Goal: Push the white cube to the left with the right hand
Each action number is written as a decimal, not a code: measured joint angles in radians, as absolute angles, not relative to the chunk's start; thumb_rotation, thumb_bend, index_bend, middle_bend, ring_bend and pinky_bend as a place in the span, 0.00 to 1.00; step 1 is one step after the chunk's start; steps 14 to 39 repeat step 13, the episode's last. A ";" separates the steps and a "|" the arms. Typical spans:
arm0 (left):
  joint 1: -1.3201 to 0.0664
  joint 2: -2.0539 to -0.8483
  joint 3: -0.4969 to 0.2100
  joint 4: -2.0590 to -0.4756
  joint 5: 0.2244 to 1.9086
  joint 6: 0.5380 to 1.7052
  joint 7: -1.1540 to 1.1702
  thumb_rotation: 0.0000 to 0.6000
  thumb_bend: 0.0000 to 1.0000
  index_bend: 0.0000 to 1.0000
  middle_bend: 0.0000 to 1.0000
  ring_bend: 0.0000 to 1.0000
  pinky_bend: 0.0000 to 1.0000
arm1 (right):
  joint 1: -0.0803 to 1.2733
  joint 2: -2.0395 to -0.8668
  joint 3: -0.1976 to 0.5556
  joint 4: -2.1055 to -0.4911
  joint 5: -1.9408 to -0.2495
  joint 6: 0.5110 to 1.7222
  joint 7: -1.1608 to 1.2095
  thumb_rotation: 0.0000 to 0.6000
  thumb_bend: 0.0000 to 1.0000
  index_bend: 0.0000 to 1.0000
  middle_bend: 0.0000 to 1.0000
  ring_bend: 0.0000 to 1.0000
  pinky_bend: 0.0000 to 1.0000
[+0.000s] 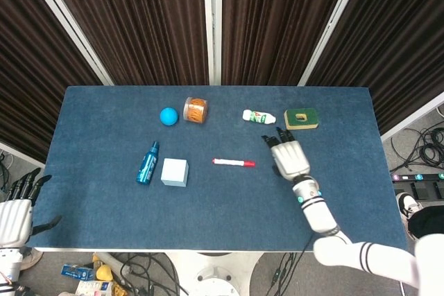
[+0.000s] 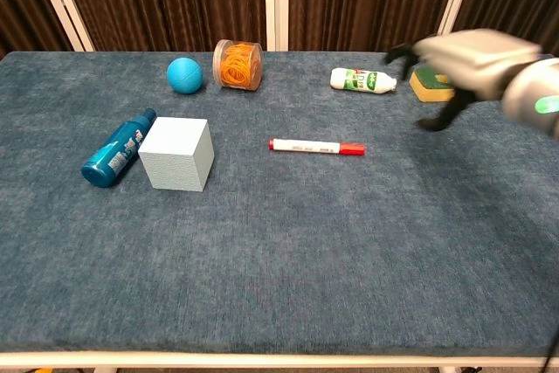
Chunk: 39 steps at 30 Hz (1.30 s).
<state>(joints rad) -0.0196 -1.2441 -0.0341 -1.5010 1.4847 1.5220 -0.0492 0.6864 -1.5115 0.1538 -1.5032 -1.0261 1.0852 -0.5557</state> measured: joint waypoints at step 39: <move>-0.048 -1.240 -0.048 -1.526 1.479 1.493 -0.012 1.00 0.14 0.22 0.16 0.10 0.13 | 0.289 -1.178 -0.054 -1.639 -1.393 1.478 -0.132 1.00 0.21 0.12 0.14 0.00 0.07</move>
